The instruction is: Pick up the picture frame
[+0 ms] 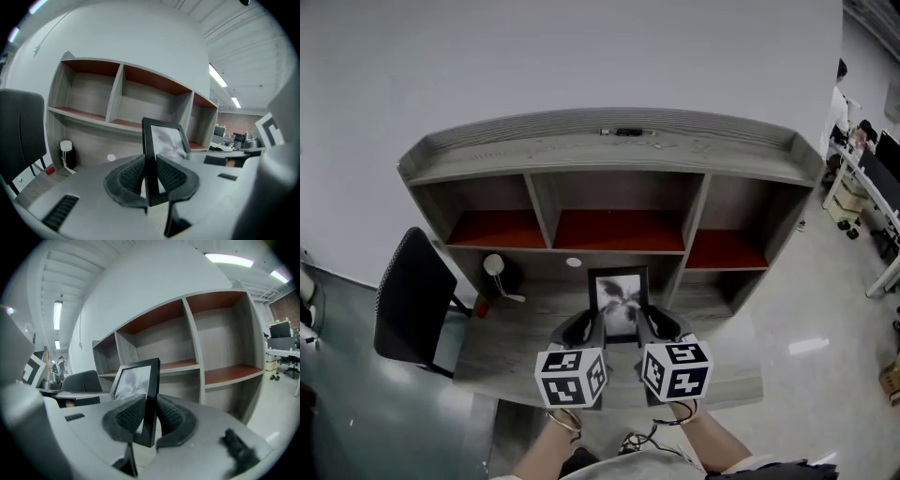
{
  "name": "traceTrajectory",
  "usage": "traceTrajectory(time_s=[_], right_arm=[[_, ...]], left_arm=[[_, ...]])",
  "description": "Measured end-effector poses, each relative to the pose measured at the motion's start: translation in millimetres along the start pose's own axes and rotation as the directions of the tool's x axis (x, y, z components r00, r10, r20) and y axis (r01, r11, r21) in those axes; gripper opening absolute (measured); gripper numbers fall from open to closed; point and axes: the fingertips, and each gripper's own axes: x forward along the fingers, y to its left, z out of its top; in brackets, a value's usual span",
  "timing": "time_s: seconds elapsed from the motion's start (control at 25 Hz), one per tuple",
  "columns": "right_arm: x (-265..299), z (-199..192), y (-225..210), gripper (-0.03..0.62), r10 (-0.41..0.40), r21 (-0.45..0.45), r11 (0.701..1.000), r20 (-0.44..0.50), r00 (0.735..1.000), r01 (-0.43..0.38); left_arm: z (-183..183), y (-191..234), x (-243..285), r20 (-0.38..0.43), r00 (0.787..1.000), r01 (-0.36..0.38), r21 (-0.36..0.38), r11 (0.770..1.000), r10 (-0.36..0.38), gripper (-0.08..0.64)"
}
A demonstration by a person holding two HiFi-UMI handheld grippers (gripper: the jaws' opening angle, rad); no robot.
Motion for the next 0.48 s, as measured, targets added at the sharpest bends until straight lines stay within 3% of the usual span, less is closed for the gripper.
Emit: traceTrajectory(time_s=[0.48], right_arm=[[-11, 27, 65, 0.089, -0.052, 0.001, 0.999, 0.110, 0.993, 0.052]], left_arm=[[38, 37, -45, 0.068, 0.994, 0.077, 0.086, 0.993, -0.083, 0.078]])
